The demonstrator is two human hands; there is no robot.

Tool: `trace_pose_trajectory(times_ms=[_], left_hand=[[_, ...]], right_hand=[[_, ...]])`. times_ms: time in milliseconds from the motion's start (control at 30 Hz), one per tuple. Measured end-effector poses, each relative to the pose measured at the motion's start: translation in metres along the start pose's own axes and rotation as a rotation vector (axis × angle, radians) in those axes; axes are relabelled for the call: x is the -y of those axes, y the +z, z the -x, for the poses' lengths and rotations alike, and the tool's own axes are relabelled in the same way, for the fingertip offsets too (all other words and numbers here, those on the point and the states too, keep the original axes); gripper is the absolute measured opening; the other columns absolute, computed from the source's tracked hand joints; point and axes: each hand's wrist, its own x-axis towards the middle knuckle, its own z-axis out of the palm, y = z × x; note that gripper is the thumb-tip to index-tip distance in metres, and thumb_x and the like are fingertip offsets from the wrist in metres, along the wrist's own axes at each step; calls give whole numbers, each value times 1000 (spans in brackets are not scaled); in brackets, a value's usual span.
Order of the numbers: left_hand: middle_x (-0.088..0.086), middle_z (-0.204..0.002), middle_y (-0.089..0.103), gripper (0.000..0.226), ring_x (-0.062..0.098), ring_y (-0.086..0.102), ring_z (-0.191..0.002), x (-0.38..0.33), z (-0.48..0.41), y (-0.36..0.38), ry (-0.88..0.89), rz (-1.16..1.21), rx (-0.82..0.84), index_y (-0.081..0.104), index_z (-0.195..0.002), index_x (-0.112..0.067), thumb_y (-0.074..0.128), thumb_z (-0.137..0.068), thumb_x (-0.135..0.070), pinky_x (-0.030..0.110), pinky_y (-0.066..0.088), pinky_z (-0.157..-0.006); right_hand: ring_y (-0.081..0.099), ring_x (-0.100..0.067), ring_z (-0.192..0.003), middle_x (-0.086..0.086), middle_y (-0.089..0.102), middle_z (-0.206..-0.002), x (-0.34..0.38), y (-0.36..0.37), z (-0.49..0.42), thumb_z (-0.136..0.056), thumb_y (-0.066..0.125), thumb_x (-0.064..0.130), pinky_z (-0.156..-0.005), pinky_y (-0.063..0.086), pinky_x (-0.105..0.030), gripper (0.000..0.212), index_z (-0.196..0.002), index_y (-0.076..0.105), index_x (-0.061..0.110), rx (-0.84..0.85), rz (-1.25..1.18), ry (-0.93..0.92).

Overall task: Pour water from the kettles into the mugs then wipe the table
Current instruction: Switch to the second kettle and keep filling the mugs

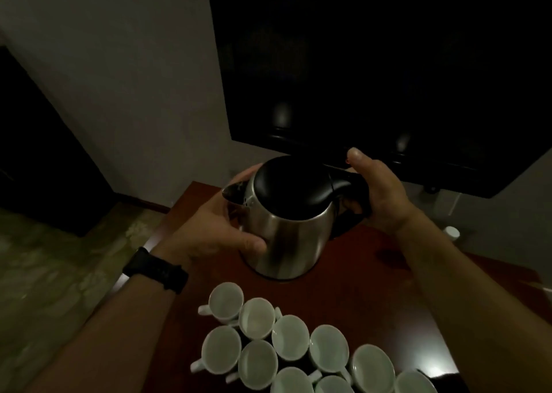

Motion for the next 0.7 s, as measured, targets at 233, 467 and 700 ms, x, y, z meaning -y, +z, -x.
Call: trace_pose_trajectory(times_ms=[233,467,700], left_hand=[[6,-154,50,128,19,50,-142,12,-13,-35,75,73,205,21,-158,-20,91,-55,9,25,48,-106],[7,-148,55,110,17,54,-138,13,-14,-48,179,101,115,33,-152,-18,84,-55,-15,24,48,-106],[3,-150,54,108,18,55,-137,11,-14,-56,224,102,111,33,-151,-15,83,-56,-16,24,48,-105]], right_hand=[[40,-15,-38,-6,47,-44,-8,25,-12,-68,62,89,-45,34,-21,95,-49,53,-3,-28,58,25],[59,-16,-55,-5,62,-62,0,32,-7,-56,88,62,-54,45,-23,66,-74,70,1,137,122,115],[76,-24,-95,-10,78,-98,22,34,-9,-63,86,22,-84,58,-30,38,-99,77,11,210,203,176]])
